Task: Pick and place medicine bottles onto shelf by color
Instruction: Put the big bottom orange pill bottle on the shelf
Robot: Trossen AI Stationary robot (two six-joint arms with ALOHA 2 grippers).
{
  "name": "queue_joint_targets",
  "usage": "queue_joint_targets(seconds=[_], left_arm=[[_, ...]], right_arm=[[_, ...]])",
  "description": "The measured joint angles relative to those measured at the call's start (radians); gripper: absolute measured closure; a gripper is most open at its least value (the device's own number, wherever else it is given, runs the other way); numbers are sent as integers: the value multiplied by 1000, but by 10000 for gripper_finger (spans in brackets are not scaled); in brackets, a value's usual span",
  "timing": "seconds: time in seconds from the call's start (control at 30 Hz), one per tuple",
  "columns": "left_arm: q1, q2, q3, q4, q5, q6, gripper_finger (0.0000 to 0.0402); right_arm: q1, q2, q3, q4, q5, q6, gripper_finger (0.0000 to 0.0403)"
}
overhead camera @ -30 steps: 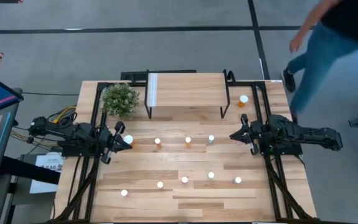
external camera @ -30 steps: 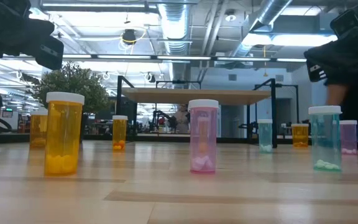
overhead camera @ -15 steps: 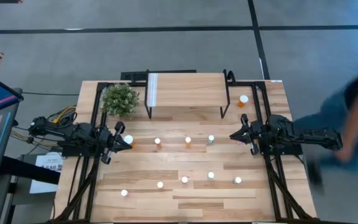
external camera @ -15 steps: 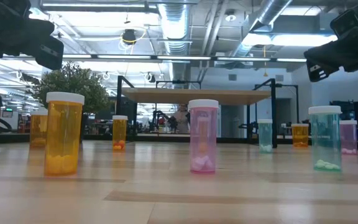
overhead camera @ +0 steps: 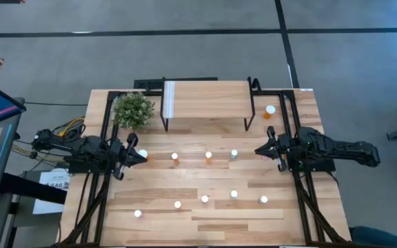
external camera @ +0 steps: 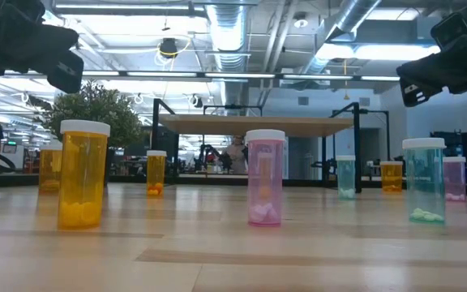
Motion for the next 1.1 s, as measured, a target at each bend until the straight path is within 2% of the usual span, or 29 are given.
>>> queue_joint_targets(seconds=[0.1, 0.23, 0.53, 0.63, 0.73, 0.87, 1.1], left_arm=[[0, 0, 0, 24, -62, 44, 401], [0, 0, 0, 37, -154, 22, 401], [1, 1, 25, 62, -212, -8, 401], [1, -1, 48, 94, -260, 21, 401], [1, 0, 70, 73, -309, 45, 401], [1, 4, 108, 10, -320, 20, 401], [1, 160, 234, -171, -366, -65, 401]], right_arm=[[0, 0, 0, 0, 0, 0, 342], [0, 0, 0, 0, 0, 0, 342], [0, 0, 0, 0, 0, 0, 342], [0, 0, 0, 0, 0, 0, 342], [0, 0, 0, 0, 0, 0, 342], [0, 0, 0, 0, 0, 0, 342], [0, 0, 0, 0, 0, 0, 342]])
